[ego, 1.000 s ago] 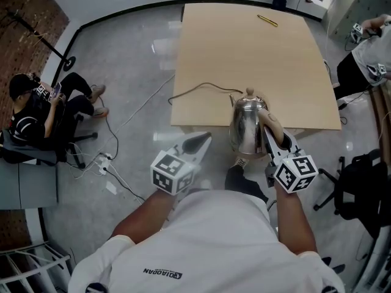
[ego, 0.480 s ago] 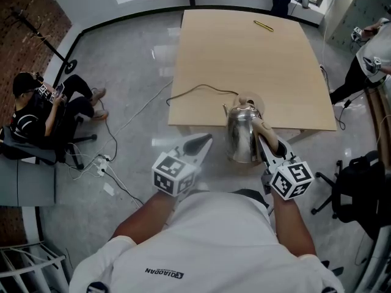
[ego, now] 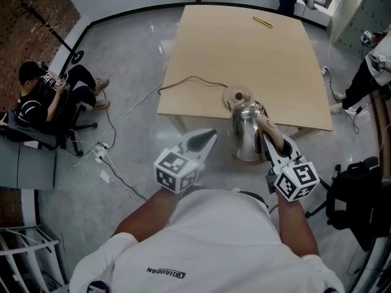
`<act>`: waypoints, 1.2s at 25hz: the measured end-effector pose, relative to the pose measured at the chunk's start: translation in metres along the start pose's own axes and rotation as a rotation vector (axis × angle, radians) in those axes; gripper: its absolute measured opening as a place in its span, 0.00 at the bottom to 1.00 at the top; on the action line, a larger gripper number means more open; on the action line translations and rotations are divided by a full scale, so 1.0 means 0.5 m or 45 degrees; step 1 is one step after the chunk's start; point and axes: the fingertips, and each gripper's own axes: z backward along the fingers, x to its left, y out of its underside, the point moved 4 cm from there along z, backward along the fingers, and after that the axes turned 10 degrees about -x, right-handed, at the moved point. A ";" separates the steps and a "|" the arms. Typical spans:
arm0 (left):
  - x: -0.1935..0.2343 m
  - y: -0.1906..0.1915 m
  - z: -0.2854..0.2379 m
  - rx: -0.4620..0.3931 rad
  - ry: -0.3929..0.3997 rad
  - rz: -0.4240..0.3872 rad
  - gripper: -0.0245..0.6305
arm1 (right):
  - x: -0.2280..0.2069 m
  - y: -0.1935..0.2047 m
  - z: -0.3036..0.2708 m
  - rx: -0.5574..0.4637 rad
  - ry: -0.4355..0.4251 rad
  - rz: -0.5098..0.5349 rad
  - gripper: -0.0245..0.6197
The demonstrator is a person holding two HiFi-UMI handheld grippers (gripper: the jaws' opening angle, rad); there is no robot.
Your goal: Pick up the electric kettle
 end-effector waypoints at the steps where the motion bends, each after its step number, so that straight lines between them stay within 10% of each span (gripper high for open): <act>1: -0.014 0.004 -0.003 0.002 -0.009 -0.001 0.03 | -0.010 -0.001 0.013 0.002 -0.006 -0.005 0.18; 17: -0.122 0.045 0.033 0.015 -0.196 0.029 0.03 | -0.058 0.015 0.113 0.048 -0.115 -0.037 0.18; 30: -0.100 0.032 0.023 0.039 -0.159 0.032 0.03 | -0.043 0.021 0.110 0.011 -0.072 -0.060 0.18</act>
